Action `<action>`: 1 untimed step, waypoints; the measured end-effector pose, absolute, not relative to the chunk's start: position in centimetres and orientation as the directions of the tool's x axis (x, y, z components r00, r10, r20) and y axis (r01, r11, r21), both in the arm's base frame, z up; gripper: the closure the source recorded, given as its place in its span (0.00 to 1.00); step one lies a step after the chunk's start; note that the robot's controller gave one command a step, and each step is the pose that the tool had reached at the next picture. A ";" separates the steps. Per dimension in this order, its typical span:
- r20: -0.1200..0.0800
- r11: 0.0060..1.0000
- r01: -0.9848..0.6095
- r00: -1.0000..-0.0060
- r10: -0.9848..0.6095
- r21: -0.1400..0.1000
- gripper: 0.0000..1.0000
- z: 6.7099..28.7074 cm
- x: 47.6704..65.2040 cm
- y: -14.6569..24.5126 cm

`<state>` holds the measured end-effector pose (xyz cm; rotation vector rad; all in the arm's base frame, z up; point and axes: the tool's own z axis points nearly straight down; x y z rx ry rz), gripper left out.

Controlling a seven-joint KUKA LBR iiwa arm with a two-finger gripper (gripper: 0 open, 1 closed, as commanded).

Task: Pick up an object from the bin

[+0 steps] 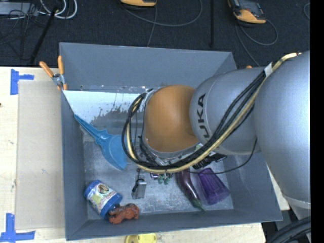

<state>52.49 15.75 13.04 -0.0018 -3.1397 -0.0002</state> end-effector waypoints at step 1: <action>-0.003 1.000 -0.032 -0.999 -0.032 0.001 0.00 8.7 50.4 16.7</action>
Offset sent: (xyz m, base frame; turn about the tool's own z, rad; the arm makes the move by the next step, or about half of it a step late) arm -0.0394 0.0426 -0.0586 -0.1613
